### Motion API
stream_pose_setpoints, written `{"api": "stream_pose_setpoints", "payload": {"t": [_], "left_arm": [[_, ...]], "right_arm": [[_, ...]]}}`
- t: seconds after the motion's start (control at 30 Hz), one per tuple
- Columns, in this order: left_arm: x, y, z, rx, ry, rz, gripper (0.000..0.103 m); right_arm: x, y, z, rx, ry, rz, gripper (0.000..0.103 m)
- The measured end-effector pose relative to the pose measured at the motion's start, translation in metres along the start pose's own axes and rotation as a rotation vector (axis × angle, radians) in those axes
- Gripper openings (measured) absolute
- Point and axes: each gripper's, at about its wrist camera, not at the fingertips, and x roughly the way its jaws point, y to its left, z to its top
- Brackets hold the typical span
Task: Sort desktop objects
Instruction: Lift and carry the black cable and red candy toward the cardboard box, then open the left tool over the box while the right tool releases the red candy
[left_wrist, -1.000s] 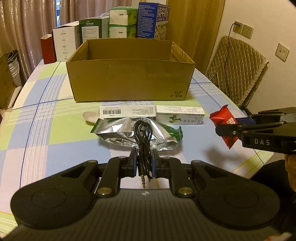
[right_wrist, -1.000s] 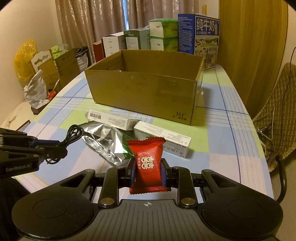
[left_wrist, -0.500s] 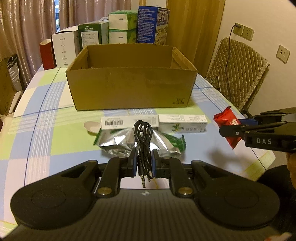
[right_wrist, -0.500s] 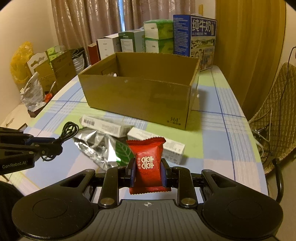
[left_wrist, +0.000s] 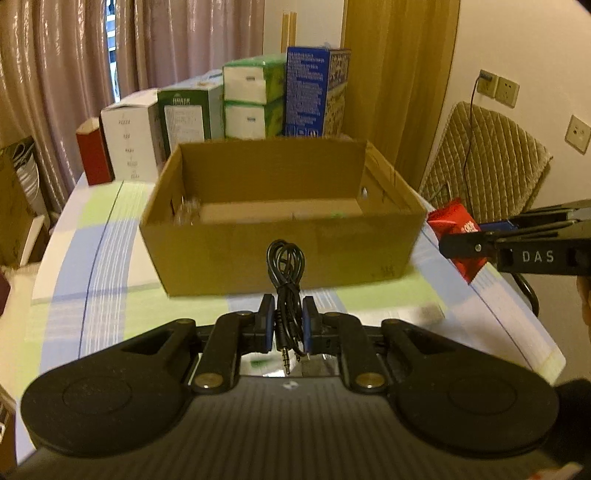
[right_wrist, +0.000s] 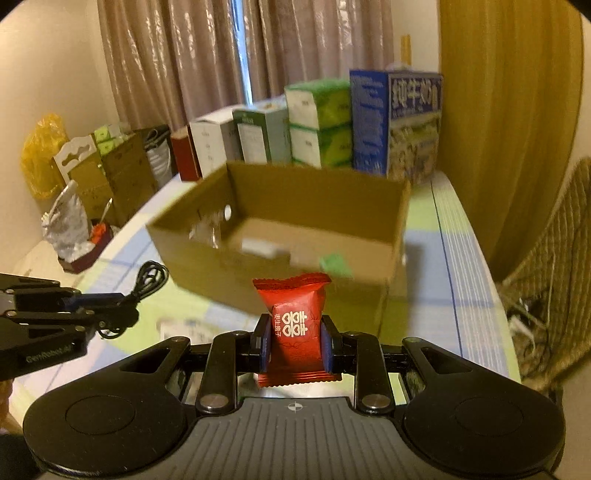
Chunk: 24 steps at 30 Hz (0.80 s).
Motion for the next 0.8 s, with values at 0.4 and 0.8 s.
{"api": "stream_pose_setpoints", "payload": {"t": [0.4, 0.8], "left_arm": [[0.055, 0.031, 0.076, 0.017, -0.011, 0.006, 0.011], [0.116, 0.060, 0.098, -0.010, 0.036, -0.004, 0.011]], "right_arm": [[0.067, -0.015, 0.069, -0.005, 0.035, -0.002, 0.023], [0.120, -0.034, 0.091, 0.042, 0.072, -0.013, 0.023]]}}
